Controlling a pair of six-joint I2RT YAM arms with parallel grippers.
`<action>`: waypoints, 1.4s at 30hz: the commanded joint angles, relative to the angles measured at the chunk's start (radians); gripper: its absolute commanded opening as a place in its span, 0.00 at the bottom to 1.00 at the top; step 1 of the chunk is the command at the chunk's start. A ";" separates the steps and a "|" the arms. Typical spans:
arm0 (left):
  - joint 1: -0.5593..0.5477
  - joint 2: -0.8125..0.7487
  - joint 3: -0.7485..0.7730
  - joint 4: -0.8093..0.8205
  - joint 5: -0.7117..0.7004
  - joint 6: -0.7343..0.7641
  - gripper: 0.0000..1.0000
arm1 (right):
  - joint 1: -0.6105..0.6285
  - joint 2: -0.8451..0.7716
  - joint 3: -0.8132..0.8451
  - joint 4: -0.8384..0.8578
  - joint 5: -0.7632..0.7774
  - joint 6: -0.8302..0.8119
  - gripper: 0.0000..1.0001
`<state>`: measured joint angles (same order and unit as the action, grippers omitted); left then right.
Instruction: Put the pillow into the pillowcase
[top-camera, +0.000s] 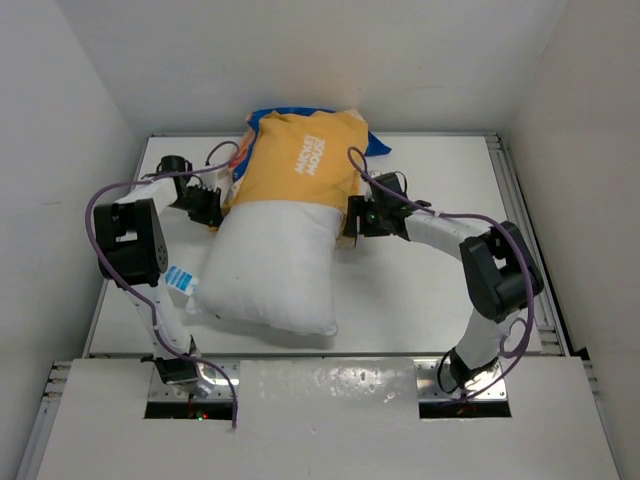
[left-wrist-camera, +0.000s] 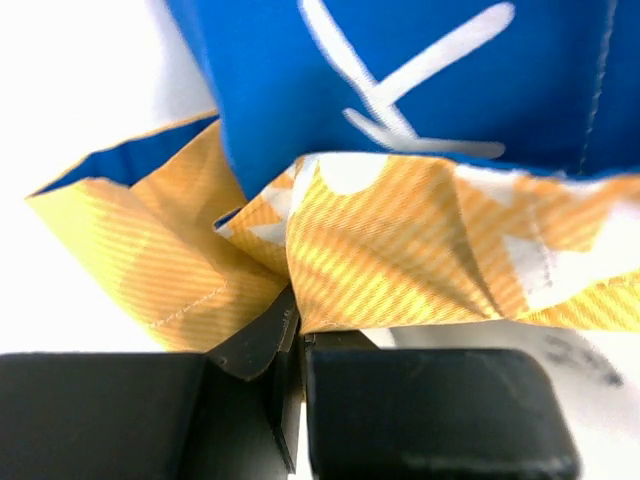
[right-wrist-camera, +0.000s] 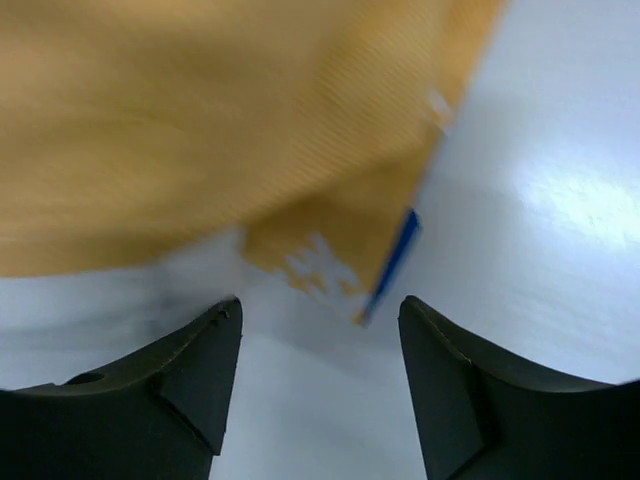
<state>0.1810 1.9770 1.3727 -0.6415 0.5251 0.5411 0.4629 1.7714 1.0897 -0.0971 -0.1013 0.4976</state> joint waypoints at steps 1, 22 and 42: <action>0.005 -0.006 -0.020 0.040 -0.042 0.008 0.00 | -0.038 -0.023 -0.059 0.000 0.042 0.027 0.62; -0.002 -0.098 -0.083 -0.068 0.053 0.149 0.00 | -0.046 0.258 -0.065 0.244 -0.319 0.165 0.00; -0.035 -0.118 0.396 -0.357 0.047 0.048 0.00 | -0.311 0.082 0.044 1.645 -0.668 1.806 0.00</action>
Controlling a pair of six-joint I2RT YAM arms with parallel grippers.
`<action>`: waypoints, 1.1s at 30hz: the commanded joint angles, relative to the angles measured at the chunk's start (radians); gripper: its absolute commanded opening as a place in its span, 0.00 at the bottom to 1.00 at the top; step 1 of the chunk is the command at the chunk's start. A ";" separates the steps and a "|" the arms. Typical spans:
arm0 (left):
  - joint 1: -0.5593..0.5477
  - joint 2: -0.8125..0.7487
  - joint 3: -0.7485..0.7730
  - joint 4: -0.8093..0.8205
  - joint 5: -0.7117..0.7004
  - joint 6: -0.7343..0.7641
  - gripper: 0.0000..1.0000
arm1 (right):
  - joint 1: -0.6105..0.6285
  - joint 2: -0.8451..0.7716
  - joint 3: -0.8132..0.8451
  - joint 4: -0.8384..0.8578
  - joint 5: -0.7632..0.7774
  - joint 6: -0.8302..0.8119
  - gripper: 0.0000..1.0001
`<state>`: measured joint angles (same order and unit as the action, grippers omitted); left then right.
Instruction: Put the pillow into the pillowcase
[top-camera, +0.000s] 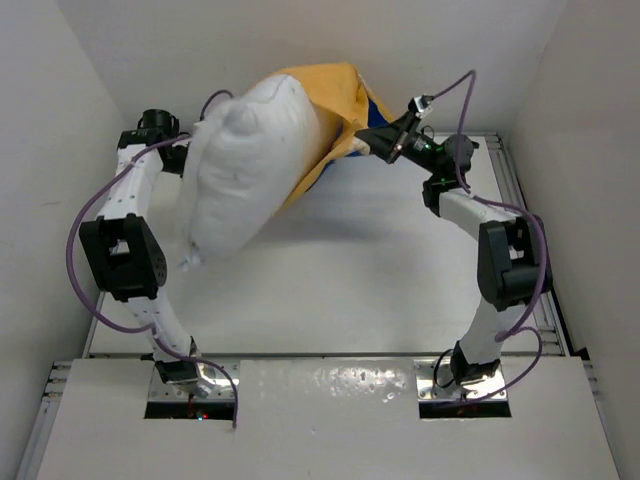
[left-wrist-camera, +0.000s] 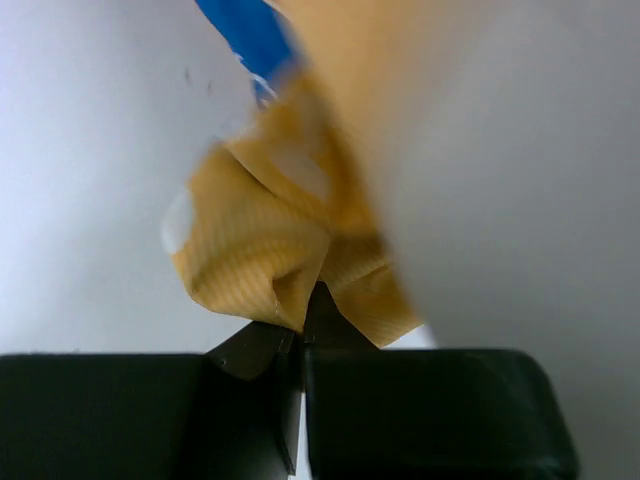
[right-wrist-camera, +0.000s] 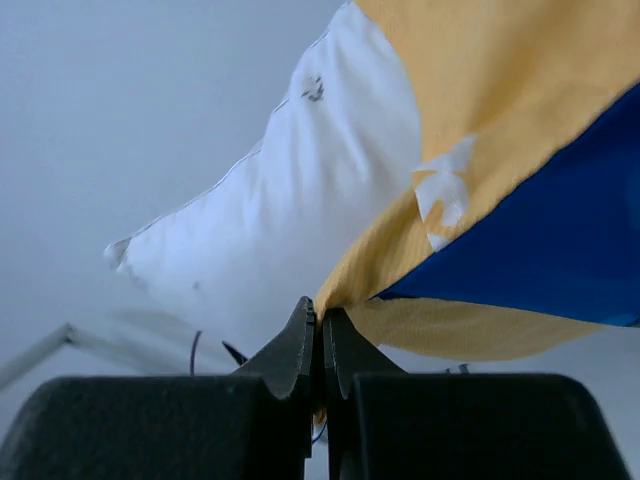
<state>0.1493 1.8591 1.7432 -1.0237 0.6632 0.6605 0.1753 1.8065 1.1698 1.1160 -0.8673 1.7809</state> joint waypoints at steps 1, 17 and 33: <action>-0.004 0.014 0.042 0.007 -0.091 -0.079 0.00 | -0.025 0.047 -0.062 0.417 0.109 0.506 0.00; 0.062 -0.051 0.584 -0.030 -0.131 -0.268 0.00 | -0.137 -0.260 0.034 -0.274 0.054 0.018 0.00; 0.095 -0.219 0.440 0.180 -0.044 -0.272 0.00 | -0.156 -0.452 0.160 -0.843 0.066 -0.542 0.00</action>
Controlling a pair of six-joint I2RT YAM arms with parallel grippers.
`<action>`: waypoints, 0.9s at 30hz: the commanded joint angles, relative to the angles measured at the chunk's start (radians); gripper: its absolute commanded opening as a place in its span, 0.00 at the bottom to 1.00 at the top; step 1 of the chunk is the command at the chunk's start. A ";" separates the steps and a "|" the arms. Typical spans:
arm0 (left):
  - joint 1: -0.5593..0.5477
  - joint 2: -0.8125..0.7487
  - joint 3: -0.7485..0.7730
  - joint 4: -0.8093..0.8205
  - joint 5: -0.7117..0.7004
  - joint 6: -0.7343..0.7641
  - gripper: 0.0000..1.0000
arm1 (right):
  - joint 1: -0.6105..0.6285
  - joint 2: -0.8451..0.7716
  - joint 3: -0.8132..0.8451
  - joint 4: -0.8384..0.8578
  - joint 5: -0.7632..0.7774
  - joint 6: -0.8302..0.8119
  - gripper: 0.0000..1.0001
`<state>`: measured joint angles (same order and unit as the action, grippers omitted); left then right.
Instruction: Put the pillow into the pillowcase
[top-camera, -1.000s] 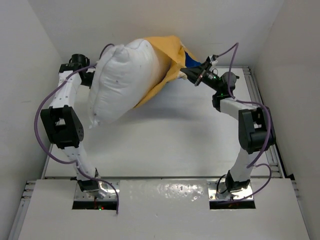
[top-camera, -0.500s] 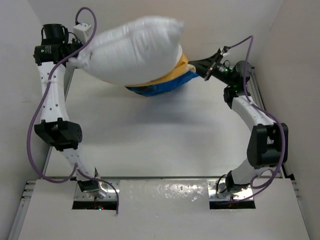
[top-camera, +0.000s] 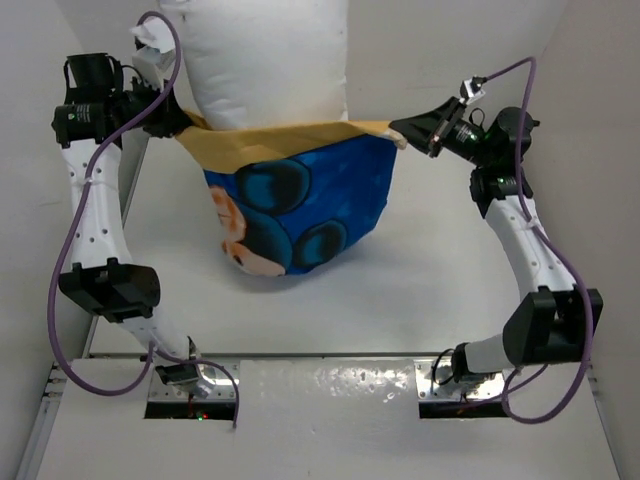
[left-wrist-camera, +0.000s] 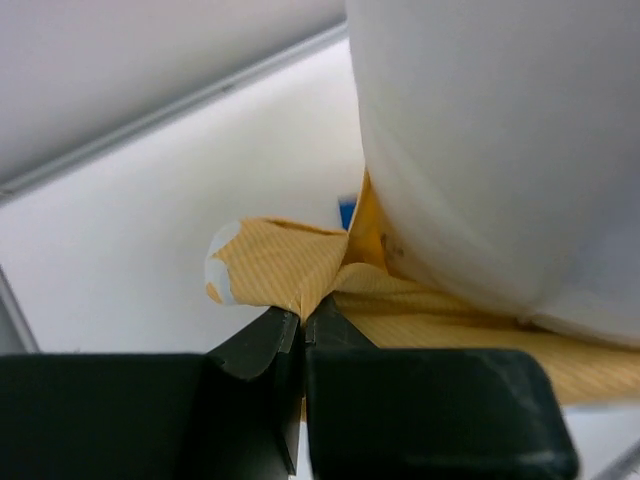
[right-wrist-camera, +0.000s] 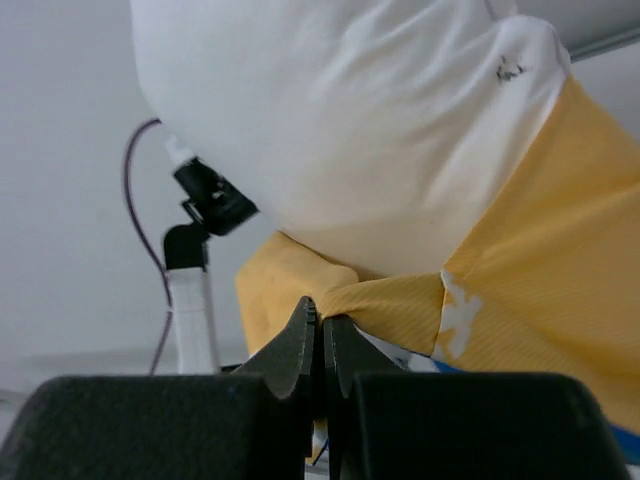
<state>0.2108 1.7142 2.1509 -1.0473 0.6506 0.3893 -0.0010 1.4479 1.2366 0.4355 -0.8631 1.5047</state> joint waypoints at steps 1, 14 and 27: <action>0.027 -0.073 0.026 0.213 -0.031 -0.007 0.00 | 0.050 -0.107 0.095 -0.193 0.068 -0.302 0.00; -0.049 -0.057 0.020 0.319 -0.003 -0.102 0.00 | 0.124 -0.136 0.206 -0.468 0.185 -0.598 0.00; -0.093 0.041 0.444 0.449 -0.111 -0.133 0.00 | 0.139 -0.090 0.647 -0.672 0.417 -0.899 0.00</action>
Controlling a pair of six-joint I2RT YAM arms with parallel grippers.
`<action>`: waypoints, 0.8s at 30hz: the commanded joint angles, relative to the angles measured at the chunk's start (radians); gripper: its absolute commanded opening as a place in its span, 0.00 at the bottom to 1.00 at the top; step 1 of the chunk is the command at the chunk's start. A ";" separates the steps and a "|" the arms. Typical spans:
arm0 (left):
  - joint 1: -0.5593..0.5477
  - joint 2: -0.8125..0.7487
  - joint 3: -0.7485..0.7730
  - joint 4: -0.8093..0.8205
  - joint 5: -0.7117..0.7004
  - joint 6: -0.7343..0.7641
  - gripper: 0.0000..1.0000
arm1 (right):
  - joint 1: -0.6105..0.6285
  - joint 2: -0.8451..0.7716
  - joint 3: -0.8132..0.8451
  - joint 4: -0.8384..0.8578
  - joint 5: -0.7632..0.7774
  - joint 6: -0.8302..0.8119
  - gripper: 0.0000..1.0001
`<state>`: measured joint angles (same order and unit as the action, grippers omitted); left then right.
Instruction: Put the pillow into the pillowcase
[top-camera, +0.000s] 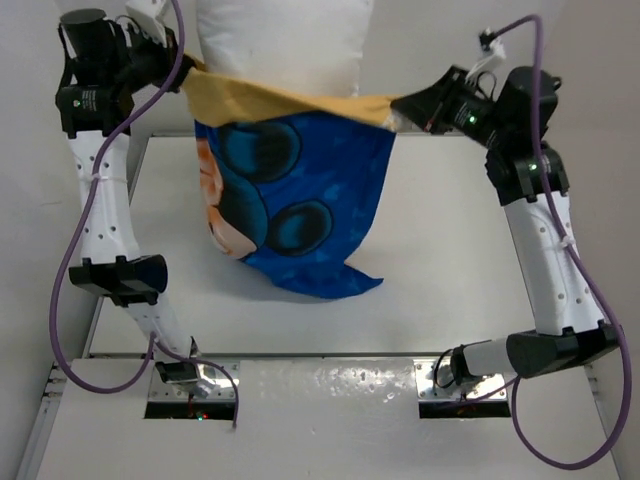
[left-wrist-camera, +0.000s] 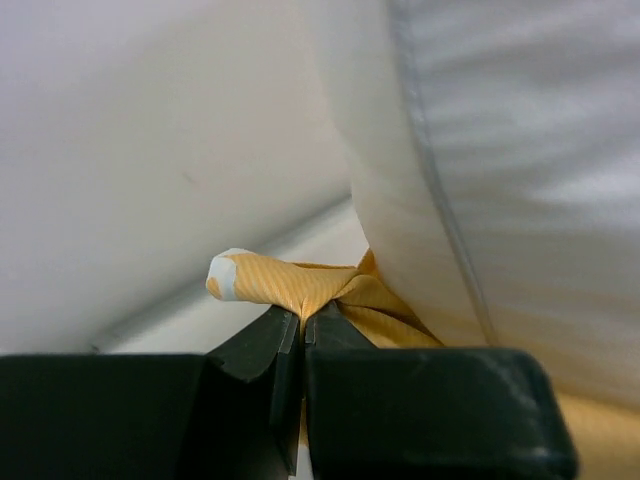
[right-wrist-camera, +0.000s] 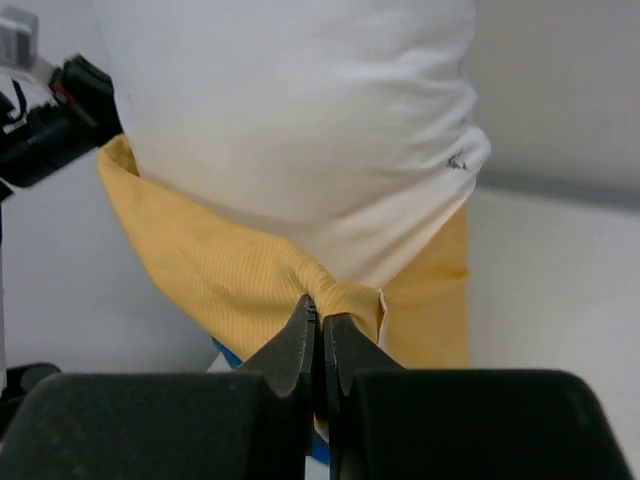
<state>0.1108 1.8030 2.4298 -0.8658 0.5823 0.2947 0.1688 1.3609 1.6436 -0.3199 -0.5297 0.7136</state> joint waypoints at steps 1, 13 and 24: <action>0.007 -0.048 0.185 0.278 -0.041 -0.043 0.00 | -0.038 0.006 0.267 0.082 0.086 -0.111 0.00; -0.054 -0.044 -0.040 0.264 -0.062 -0.026 0.00 | -0.008 0.147 0.194 0.164 0.085 -0.052 0.00; -0.094 -0.074 -0.145 0.234 -0.094 0.029 0.00 | -0.023 0.056 0.102 0.218 0.162 -0.086 0.00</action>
<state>0.0673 1.8225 2.3806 -0.6842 0.5159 0.2584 0.1120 1.4971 1.7988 -0.2573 -0.3985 0.6579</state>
